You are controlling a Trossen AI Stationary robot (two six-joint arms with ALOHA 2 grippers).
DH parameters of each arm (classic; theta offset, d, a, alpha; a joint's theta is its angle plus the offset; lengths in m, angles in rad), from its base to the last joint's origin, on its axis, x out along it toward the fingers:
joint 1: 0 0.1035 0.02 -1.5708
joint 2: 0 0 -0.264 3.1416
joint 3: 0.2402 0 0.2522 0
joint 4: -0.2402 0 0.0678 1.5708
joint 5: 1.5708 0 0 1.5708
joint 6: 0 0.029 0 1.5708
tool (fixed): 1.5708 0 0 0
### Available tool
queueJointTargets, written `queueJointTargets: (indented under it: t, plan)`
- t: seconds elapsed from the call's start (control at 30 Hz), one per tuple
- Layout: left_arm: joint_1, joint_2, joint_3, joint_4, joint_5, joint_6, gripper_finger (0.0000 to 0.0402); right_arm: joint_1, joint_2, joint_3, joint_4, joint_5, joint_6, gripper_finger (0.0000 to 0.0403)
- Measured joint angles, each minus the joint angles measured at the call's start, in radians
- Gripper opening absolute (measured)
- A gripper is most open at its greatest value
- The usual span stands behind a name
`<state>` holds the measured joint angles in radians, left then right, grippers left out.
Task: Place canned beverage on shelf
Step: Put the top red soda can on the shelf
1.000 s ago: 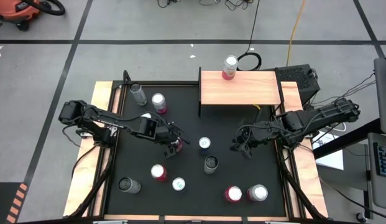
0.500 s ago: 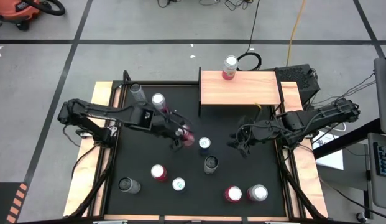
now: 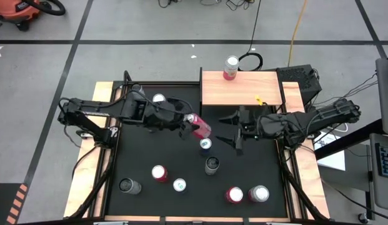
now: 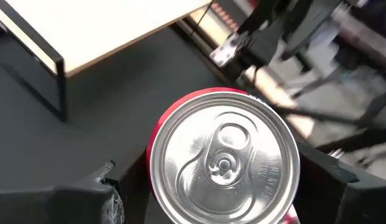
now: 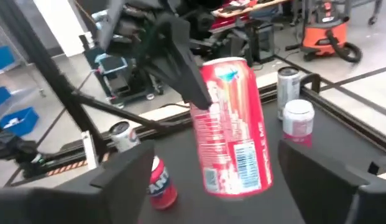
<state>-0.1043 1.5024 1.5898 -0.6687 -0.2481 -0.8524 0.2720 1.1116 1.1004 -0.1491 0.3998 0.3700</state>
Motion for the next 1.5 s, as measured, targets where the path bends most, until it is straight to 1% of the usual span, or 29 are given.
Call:
queueJointTargets:
  t: [0.13,0.23,0.47,0.67,0.87,0.97,1.13,1.37,1.5]
  plan:
    - [0.0,0.0,0.001,0.036,-0.001,-0.106,0.0284,-0.012,0.038,0.0,0.001,-0.001,0.0,0.0373]
    - [0.0,0.0,0.001,0.064,-0.006,-0.107,0.0284,-0.022,0.069,0.0,0.001,0.0,0.001,0.0388]
    - [0.0,0.001,0.002,0.063,-0.008,-0.129,0.0284,-0.05,0.126,0.0,0.003,-0.007,0.006,0.0391]
    - [0.0,0.001,0.002,0.076,-0.015,-0.188,0.0284,-0.075,0.153,0.0,0.006,-0.009,-0.042,0.0391]
    - [0.001,0.001,0.002,0.092,-0.027,-0.217,0.0284,-0.096,0.159,0.0,0.049,-0.013,-0.089,0.039]
    - [0.001,0.001,0.002,0.099,-0.029,-0.235,0.0286,-0.1,0.159,0.0,0.069,-0.016,-0.102,0.0378]
    - [0.0,0.001,0.002,0.123,-0.029,-0.243,0.0288,-0.108,0.159,0.0,0.071,-0.09,-0.089,0.0342]
    - [0.0,0.005,0.002,0.125,-0.03,-0.246,0.0289,-0.108,0.159,0.0,0.067,-0.091,-0.048,0.0287]
    - [0.0,0.013,0.002,0.124,-0.038,-0.263,0.029,-0.107,0.159,0.0,0.064,-0.095,-0.042,0.0275]
